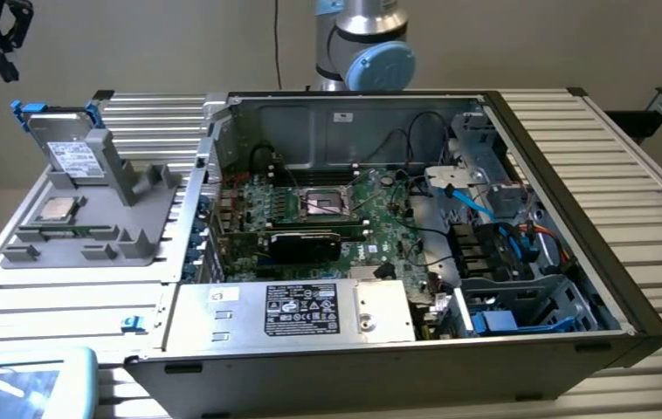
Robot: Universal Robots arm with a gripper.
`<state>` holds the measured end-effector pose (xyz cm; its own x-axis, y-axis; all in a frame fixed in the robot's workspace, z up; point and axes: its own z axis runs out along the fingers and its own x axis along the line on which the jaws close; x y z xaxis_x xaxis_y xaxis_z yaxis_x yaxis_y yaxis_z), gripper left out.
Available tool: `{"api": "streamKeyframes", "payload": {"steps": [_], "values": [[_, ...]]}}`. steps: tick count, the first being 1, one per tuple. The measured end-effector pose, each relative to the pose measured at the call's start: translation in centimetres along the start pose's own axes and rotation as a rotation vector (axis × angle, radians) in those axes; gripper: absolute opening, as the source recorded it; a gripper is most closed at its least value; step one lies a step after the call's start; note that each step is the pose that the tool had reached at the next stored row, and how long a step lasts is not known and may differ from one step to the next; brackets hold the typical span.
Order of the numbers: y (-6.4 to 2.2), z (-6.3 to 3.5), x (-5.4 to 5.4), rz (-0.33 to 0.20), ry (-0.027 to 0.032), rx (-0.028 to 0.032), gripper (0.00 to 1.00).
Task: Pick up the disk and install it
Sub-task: 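Reach for the disk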
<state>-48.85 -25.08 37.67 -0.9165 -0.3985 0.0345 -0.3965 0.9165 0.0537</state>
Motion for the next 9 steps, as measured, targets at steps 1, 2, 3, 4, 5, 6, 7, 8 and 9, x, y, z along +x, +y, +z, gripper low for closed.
{"api": "streamKeyframes", "payload": {"steps": [1, 2, 3, 4, 5, 6, 7, 8, 9], "values": [[0.00, 0.00, 0.00, 0.000, 0.0001, 0.0000, 0.11], [0.03, 0.00, 0.00, 0.000, 0.0001, 0.0001, 0.11], [0.08, 0.00, -0.01, 0.000, 0.0002, 0.0003, 0.11], [0.10, 0.00, -0.02, 0.000, 0.0002, 0.0004, 0.11], [0.11, 0.00, -0.02, 0.000, 0.0003, 0.0005, 0.11], [0.11, 0.00, -0.02, 0.000, 0.0003, 0.0005, 0.11], [0.11, 0.00, -0.02, 0.000, 0.0003, 0.0005, 0.11], [0.12, 0.00, -0.03, 0.000, 0.0003, 0.0005, 0.11], [0.12, 0.00, -0.03, 0.000, 0.0004, 0.0005, 0.11]]}}
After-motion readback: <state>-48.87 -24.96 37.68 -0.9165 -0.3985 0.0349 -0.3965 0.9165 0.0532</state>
